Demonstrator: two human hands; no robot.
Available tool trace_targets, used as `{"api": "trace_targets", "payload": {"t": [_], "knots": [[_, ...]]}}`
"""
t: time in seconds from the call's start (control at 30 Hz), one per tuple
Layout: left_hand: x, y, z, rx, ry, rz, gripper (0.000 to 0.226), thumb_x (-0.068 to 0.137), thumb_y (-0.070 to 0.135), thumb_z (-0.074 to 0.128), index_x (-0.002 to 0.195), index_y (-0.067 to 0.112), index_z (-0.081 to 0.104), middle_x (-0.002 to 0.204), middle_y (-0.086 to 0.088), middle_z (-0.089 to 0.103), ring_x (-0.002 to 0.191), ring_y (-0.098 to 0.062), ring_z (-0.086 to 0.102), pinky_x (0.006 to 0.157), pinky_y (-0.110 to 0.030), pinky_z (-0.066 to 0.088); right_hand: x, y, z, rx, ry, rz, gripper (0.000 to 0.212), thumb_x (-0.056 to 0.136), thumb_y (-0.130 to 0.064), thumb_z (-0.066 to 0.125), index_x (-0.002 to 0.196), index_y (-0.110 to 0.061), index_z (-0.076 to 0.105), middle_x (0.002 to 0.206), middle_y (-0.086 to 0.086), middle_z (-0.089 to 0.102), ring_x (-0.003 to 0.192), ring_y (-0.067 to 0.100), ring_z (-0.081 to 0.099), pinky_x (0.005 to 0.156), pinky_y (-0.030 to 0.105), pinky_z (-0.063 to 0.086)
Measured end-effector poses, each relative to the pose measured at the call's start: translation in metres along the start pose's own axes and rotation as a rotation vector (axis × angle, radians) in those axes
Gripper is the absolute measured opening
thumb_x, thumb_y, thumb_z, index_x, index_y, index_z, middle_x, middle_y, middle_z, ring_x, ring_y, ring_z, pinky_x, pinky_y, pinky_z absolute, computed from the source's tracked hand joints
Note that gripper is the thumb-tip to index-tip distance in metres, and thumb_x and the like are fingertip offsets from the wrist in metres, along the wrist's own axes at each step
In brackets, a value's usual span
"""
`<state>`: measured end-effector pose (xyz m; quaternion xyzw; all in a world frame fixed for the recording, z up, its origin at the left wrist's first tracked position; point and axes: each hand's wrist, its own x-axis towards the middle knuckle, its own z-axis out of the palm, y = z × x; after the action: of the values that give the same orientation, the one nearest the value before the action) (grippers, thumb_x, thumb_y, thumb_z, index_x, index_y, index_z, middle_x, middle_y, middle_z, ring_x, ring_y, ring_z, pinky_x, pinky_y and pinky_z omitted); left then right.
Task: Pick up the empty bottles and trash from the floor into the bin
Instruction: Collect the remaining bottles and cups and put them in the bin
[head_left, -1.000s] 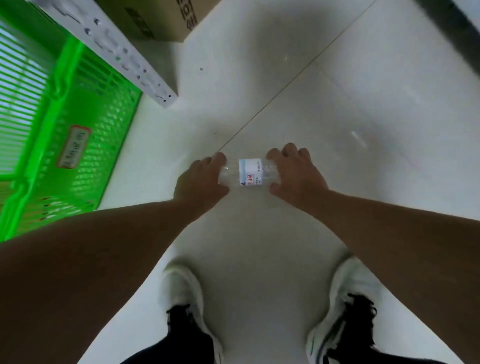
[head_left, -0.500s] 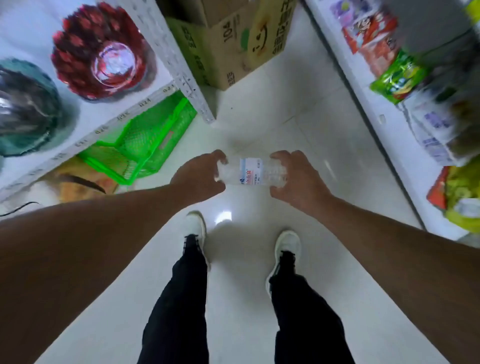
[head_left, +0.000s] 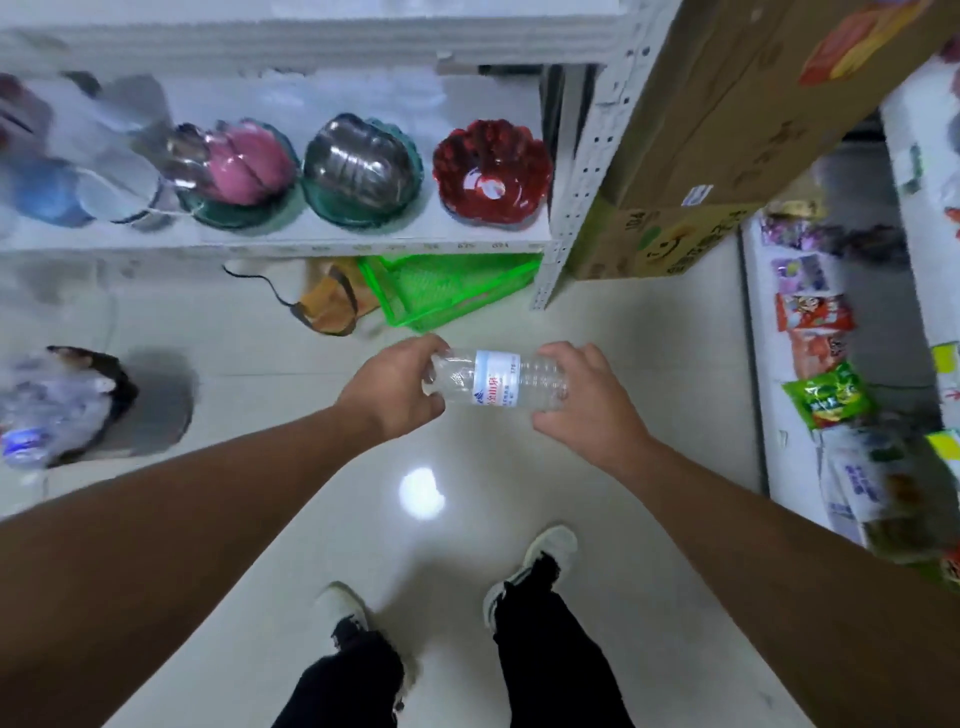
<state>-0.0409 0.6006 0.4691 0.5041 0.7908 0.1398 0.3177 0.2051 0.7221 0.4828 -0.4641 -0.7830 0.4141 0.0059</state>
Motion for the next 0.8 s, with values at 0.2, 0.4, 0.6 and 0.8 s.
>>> {"api": "trace_targets", "payload": {"t": [0.2, 0.4, 0.6, 0.8], "knots": [[-0.112, -0.134, -0.029, -0.158, 0.171, -0.211, 0.062, 0.081, 0.009, 0.079, 0.138, 0.026, 0.059, 0.125, 0.0, 0.05, 0.086, -0.008, 0.054, 0.088, -0.03, 0.051, 0.006, -0.099, 0.128, -0.04, -0.166, -0.187, 0.076, 0.069, -0.022, 0.084, 0.139, -0.036, 0.058, 0.122, -0.002, 0.047, 0.084, 0.025, 0.068, 0.086, 0.049, 0.061], [-0.25, -0.295, -0.063, -0.271, 0.29, -0.431, 0.062, 0.082, 0.006, 0.076, 0.138, 0.027, 0.058, 0.129, 0.001, 0.046, 0.098, -0.017, 0.061, 0.093, -0.034, 0.054, -0.008, -0.212, 0.297, -0.085, -0.351, -0.332, 0.076, 0.072, -0.028, 0.088, 0.134, -0.05, 0.052, 0.118, -0.013, 0.047, 0.089, 0.011, 0.067, 0.088, 0.045, 0.061], [-0.355, -0.415, -0.102, -0.309, 0.395, -0.541, 0.07, 0.083, 0.015, 0.081, 0.144, 0.033, 0.053, 0.13, 0.006, 0.045, 0.102, -0.006, 0.052, 0.091, -0.024, 0.048, -0.017, -0.323, 0.421, -0.123, -0.517, -0.435, 0.081, 0.074, -0.029, 0.091, 0.142, -0.044, 0.05, 0.121, -0.017, 0.047, 0.087, 0.008, 0.066, 0.084, 0.033, 0.06], [-0.382, -0.479, -0.146, -0.316, 0.475, -0.649, 0.069, 0.082, 0.017, 0.081, 0.144, 0.031, 0.052, 0.131, 0.005, 0.044, 0.103, -0.014, 0.057, 0.095, -0.032, 0.053, -0.001, -0.402, 0.479, -0.138, -0.61, -0.472, 0.079, 0.074, -0.034, 0.087, 0.139, -0.049, 0.044, 0.12, -0.021, 0.045, 0.091, -0.007, 0.061, 0.072, 0.015, 0.045]]}}
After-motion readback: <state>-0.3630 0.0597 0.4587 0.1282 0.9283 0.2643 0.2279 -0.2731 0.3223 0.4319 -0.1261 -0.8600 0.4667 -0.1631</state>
